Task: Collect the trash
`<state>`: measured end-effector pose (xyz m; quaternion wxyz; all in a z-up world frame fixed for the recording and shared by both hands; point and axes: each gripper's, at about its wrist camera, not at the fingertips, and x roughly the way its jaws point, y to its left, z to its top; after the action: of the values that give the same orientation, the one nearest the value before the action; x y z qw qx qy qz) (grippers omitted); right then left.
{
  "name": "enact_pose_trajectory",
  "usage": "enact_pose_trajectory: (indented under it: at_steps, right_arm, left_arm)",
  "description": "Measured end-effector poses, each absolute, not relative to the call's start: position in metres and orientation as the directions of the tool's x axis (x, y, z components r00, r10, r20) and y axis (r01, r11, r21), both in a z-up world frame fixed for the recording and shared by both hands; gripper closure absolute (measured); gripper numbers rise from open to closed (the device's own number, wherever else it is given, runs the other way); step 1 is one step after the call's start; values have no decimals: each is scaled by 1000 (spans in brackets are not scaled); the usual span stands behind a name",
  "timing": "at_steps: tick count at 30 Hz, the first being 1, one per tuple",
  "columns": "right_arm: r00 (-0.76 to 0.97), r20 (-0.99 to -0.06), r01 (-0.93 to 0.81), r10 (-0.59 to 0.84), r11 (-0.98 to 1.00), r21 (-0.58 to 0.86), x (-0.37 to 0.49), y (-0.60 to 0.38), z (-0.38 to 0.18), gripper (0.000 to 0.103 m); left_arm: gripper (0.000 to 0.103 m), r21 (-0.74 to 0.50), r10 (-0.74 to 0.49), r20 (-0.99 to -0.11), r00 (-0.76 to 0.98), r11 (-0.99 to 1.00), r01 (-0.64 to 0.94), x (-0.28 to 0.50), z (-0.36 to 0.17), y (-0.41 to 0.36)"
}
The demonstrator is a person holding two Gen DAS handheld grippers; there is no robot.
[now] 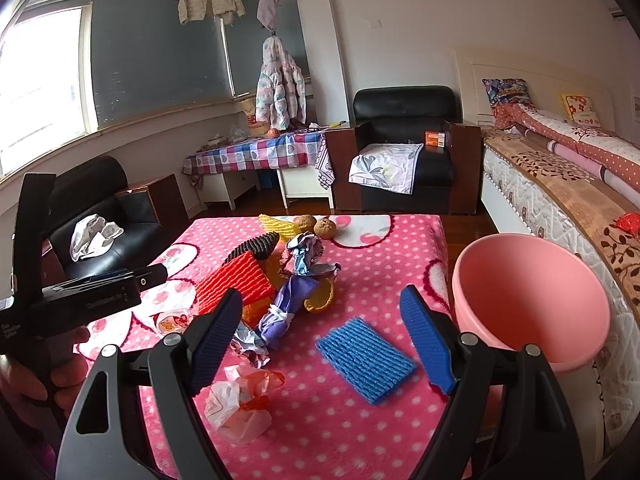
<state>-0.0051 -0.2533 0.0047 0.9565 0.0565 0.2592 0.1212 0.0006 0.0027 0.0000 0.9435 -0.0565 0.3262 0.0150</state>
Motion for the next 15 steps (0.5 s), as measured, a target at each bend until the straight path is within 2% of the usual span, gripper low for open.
enact_pose_trajectory:
  at_steps: [15]
  right_arm:
    - [835,-478,-212,271,962,174,-7,-253,5,26]
  left_arm:
    - [37,-98,-9,-618,786,993,-66,1,0,3]
